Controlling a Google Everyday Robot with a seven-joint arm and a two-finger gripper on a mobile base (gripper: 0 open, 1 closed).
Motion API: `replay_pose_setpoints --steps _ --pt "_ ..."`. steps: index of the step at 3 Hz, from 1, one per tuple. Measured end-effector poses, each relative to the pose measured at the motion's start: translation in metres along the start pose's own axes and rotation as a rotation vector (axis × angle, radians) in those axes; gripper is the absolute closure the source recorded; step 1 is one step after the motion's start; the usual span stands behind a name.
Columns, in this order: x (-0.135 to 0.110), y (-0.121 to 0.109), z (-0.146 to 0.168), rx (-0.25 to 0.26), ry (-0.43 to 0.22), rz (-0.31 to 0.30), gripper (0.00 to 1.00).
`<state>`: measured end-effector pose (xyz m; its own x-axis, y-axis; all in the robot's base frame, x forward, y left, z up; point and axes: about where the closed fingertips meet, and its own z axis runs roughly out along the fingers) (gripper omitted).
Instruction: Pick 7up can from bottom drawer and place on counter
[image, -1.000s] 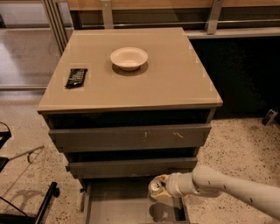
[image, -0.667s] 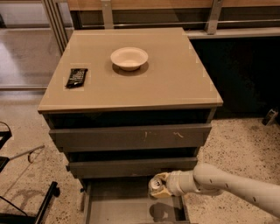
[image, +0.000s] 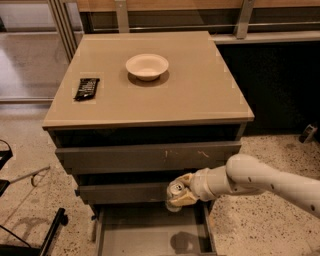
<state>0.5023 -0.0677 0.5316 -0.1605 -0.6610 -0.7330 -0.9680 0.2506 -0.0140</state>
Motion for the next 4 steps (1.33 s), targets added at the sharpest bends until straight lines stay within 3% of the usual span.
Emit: replay_pose_setpoints --steps 1,2,3,4 --pt "-0.067 -0.010 -0.057 0.015 0.020 -0.032 1.00" --pt "-0.069 -0.010 -0.058 0.008 0.016 -0.032 1.00" --pt "-0.090 -0.010 -0.075 0.008 0.020 -0.040 1.00" --pt "-0.135 -0.012 -0.111 0.022 0.016 -0.047 1.00"
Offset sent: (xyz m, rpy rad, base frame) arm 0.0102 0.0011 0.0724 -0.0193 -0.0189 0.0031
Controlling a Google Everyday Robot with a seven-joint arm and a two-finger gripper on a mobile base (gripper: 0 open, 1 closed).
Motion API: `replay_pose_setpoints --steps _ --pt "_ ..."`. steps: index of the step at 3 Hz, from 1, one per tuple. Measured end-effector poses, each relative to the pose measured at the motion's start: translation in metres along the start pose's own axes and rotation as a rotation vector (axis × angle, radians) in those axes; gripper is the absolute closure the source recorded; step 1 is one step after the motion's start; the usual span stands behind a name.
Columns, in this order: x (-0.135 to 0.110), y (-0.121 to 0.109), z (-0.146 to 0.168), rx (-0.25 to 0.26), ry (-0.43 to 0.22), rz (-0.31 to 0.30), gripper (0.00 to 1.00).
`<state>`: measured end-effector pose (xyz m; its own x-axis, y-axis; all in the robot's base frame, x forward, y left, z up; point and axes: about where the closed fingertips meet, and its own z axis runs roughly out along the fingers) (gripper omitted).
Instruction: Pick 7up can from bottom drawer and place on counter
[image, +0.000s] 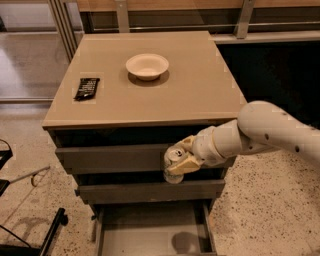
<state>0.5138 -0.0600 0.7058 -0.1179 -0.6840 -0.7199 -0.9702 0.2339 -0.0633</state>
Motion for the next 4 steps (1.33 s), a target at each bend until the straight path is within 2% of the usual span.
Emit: replay_pose_setpoints --steps 1,2,3,4 --pt "-0.076 -0.002 -0.064 0.037 0.024 -0.049 1.00" --pt "-0.075 -0.002 -0.064 0.037 0.024 -0.049 1.00" --pt "-0.096 -0.009 -0.079 0.022 0.036 -0.028 1.00" --pt "-0.125 -0.025 -0.101 -0.005 0.065 0.016 1.00"
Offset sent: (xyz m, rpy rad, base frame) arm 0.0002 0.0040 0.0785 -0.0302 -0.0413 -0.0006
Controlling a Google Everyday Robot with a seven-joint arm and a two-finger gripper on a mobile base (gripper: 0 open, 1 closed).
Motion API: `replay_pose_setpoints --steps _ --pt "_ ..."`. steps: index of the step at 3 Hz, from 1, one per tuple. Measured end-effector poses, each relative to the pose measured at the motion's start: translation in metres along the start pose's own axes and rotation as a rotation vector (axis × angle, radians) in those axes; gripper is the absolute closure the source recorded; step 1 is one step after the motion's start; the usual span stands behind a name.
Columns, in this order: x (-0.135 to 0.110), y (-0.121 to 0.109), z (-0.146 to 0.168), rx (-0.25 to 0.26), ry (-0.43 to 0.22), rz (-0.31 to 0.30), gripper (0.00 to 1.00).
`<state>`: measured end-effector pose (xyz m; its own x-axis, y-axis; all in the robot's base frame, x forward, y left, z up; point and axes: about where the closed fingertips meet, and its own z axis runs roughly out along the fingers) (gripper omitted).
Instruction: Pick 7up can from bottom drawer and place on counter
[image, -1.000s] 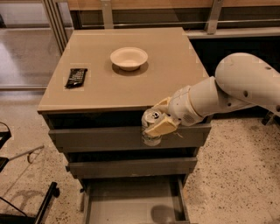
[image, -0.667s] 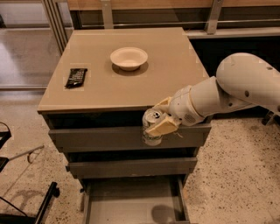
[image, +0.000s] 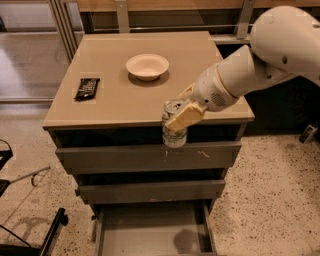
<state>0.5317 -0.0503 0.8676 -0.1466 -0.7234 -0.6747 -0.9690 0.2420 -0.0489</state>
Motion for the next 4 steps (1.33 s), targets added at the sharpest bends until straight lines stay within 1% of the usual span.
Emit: replay_pose_setpoints --steps 1,2,4 --pt "-0.046 -0.027 -0.035 -0.005 0.014 0.033 1.00" --pt "-0.046 -0.027 -0.032 -0.006 0.012 0.040 1.00" --pt "-0.060 -0.050 -0.019 0.002 -0.019 0.023 1.00"
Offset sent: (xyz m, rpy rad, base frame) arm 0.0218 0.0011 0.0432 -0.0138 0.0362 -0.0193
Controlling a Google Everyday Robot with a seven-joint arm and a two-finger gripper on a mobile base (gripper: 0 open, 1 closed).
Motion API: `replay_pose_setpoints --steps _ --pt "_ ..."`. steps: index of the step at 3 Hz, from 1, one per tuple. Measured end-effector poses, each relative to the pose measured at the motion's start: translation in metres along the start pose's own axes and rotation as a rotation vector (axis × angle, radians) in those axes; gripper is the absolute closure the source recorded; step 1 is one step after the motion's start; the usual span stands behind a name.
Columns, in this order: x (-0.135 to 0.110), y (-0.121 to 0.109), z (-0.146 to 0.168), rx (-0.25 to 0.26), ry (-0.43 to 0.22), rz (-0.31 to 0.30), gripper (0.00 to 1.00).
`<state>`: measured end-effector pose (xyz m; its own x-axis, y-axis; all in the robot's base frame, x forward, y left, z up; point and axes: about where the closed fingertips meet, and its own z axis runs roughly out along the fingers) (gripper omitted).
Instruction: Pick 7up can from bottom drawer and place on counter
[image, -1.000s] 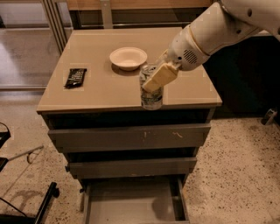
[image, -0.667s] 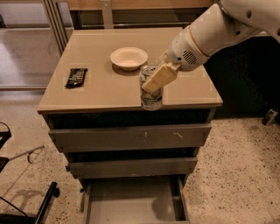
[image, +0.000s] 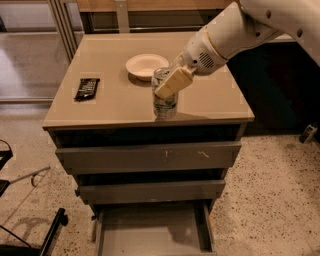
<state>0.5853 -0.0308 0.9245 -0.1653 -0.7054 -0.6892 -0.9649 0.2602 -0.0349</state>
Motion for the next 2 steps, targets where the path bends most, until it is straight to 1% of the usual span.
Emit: replay_pose_setpoints --steps 1,2 --pt "-0.0082 -0.0123 0.0063 0.004 -0.018 -0.014 1.00" --pt "-0.0111 -0.0210 0.0136 0.007 -0.032 -0.023 1.00"
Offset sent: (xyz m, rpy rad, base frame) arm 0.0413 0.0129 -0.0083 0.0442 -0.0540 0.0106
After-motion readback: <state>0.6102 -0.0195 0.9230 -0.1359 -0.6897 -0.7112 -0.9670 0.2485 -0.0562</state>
